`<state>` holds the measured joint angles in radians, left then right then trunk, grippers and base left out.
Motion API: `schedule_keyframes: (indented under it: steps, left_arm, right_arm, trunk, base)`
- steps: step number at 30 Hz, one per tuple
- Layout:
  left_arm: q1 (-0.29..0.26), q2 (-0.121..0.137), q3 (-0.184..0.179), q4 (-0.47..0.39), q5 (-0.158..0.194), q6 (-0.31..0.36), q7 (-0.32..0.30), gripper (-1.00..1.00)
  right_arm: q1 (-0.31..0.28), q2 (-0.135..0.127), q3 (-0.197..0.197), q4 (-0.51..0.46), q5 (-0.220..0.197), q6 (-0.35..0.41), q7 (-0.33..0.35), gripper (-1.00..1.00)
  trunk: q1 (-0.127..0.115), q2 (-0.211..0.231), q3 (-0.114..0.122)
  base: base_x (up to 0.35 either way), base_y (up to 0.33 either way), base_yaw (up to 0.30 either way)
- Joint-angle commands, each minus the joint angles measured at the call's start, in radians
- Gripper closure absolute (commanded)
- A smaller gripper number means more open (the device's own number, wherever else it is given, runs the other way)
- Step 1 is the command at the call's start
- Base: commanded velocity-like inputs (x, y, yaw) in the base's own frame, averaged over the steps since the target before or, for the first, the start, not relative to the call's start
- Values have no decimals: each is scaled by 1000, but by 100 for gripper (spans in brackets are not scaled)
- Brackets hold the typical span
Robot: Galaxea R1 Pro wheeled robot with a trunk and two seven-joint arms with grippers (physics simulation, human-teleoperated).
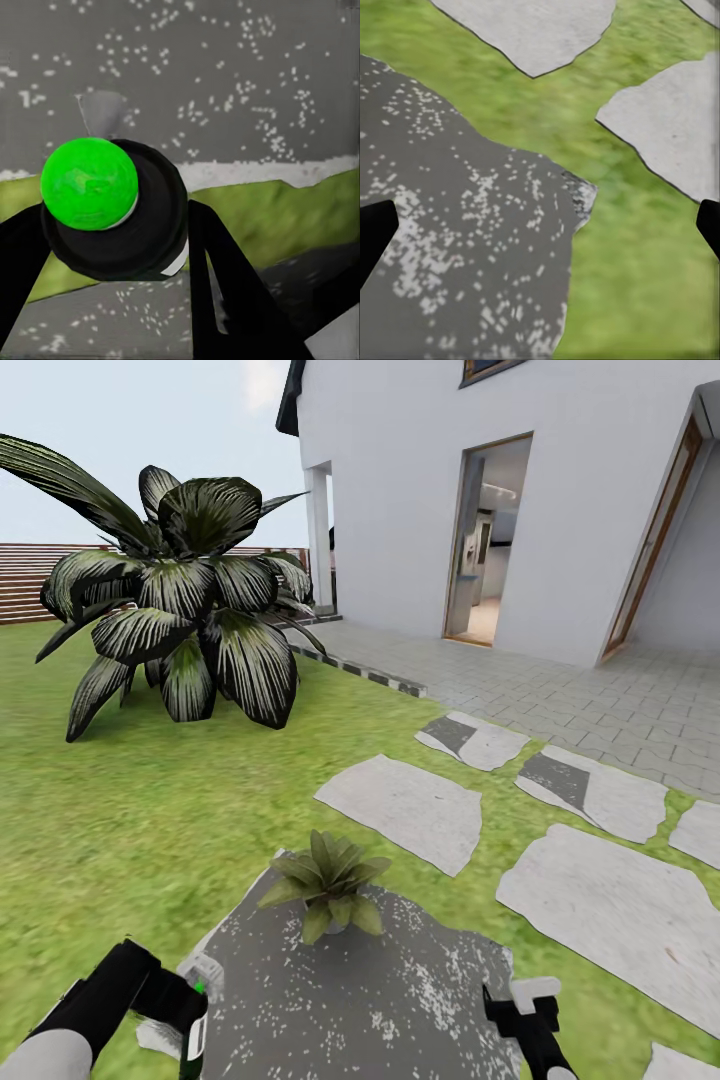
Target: Pick up the pesticide atomizer in the garden and spray insectifuge to fully cover both potted plants in the garden.
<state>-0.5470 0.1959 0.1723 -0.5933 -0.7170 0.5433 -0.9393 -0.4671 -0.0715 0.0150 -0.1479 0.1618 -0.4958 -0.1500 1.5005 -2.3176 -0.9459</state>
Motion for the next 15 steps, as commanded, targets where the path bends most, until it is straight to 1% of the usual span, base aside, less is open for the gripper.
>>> schedule_keyframes:
  steps: [1, 4, 7, 9, 10, 12, 15]
  left_arm:
    - [-14, -1, 4, -1, -9, 28, -7, 100]
    - [-50, -5, 3, -1, -19, 110, -7, 100]
    - [-81, -26, -15, -1, -44, 165, -8, 100]
    - [-91, -37, -42, -1, -68, 180, -11, 100]
    - [-95, -41, -58, -1, -80, 186, -12, 100]
    - [-97, -42, -68, 0, -87, 188, -13, 100]
    - [-96, -41, -74, 1, -91, 189, -13, 100]
  right_arm:
    - [0, -3, 2, 1, 10, -1, -9, -100]
    - [8, -5, 2, 2, 8, -1, -9, -100]
    - [14, 0, 2, 2, 7, 0, -10, -100]
    - [16, 3, 1, 2, 2, 0, -10, -100]
    - [17, 4, 1, 2, -8, 0, -10, -100]
    - [18, 5, 1, 2, -30, 0, -10, -100]
    - [19, 5, 0, 2, -66, 0, -10, -100]
  trunk:
    - [0, 0, -1]
    - [0, 0, -1]
    - [0, 0, -1]
    - [0, 0, -1]
    - [0, 0, -1]
    - [0, 0, -1]
    - [0, 0, -1]
  base:
    - [0, 0, 0]
    - [0, 0, 0]
    - [0, 0, 0]
    - [0, 0, 0]
    - [0, 0, 0]
    - [0, 0, 0]
    - [0, 0, -1]
